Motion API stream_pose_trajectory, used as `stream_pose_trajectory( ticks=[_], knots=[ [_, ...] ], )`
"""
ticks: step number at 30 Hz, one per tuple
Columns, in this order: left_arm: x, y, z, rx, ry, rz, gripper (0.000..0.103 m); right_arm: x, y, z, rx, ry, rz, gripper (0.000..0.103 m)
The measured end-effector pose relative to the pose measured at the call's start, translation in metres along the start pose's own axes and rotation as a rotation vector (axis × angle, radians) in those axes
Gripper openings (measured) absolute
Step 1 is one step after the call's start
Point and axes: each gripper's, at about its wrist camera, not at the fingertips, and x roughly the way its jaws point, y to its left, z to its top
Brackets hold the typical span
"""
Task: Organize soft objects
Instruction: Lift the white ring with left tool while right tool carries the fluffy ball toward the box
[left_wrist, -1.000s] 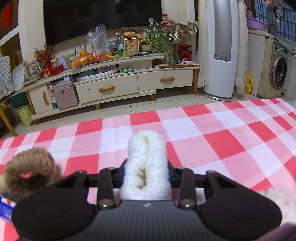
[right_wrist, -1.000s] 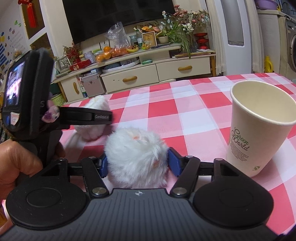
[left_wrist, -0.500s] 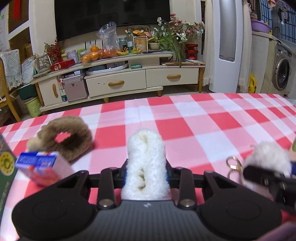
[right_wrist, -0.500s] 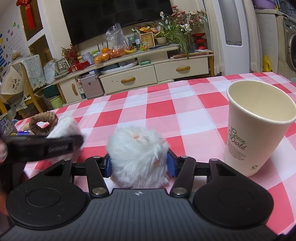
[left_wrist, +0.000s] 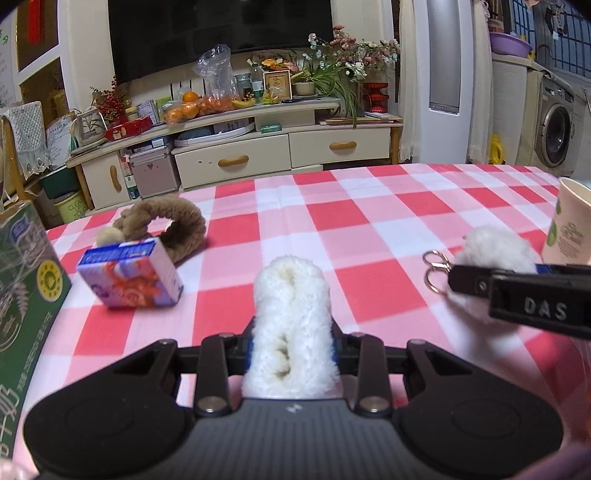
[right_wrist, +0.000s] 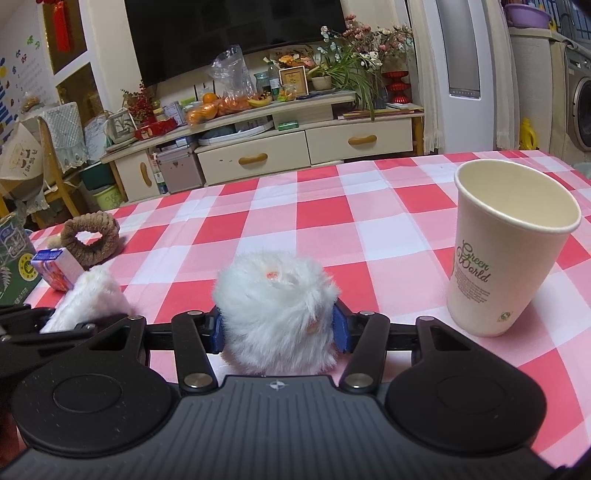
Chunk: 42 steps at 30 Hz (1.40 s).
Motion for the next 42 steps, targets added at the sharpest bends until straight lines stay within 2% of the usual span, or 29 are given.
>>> stream_pose_trajectory(
  ticks=[18,34,42],
  knots=[
    [-0.043,0.001,-0.037,0.066,-0.031,0.000,0.032,-0.018,0.017,-0.018,-0.030,-0.041,-0.046,0.065],
    [-0.071,0.013,-0.059,0.088,-0.037,-0.080,0.032,-0.053,0.033,-0.047,-0.008,-0.005,-0.061,0.061],
    [-0.092,0.019,-0.058,0.097,-0.045,-0.133,0.031,-0.070,0.043,-0.057,-0.016,0.022,-0.068,0.060]
  ],
)
